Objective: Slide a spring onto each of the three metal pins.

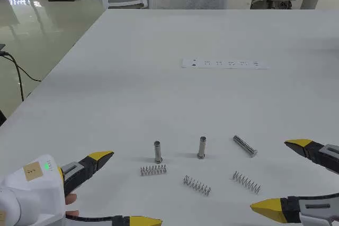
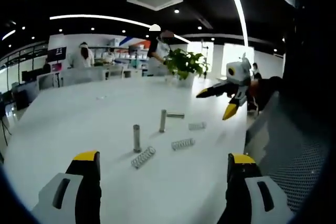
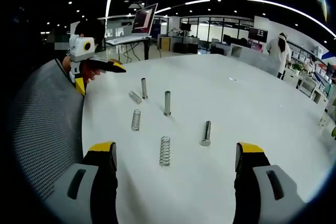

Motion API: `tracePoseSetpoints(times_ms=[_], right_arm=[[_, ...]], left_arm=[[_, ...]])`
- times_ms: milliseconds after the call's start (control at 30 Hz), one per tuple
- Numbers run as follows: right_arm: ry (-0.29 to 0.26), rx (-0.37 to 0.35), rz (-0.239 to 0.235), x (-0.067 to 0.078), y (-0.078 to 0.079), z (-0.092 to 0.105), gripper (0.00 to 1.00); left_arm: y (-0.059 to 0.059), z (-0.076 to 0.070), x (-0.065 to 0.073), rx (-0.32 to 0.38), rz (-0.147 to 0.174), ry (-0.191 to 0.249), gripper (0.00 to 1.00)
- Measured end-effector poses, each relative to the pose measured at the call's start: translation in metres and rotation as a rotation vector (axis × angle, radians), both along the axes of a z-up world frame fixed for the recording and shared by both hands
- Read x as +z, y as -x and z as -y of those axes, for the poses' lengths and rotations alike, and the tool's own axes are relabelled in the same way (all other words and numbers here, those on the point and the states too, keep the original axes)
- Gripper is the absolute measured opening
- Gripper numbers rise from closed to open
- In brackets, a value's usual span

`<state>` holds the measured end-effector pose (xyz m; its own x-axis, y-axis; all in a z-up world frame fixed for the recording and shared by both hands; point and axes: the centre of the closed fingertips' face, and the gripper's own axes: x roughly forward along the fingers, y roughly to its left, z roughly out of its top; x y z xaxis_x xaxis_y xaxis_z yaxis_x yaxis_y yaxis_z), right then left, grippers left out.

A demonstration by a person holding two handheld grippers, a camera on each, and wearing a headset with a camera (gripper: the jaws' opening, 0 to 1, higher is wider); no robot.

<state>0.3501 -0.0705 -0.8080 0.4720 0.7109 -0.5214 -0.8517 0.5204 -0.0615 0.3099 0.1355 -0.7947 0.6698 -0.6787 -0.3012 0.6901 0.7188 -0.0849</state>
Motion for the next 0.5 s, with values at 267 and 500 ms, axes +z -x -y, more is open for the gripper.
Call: tracePoseSetpoints(times_ms=[267,500], right_arm=[[0.004,0.005,0.0,-0.0007,-0.0007,0.0,0.93],[0.003,0.001,-0.001,-0.0011,-0.0001,0.0008,0.93]], left_arm=[[-0.0003,-0.0003,0.0005,0.002,0.002,0.003,0.95],[-0.0002,-0.0003,0.0001,0.0,0.0,0.002,0.95]])
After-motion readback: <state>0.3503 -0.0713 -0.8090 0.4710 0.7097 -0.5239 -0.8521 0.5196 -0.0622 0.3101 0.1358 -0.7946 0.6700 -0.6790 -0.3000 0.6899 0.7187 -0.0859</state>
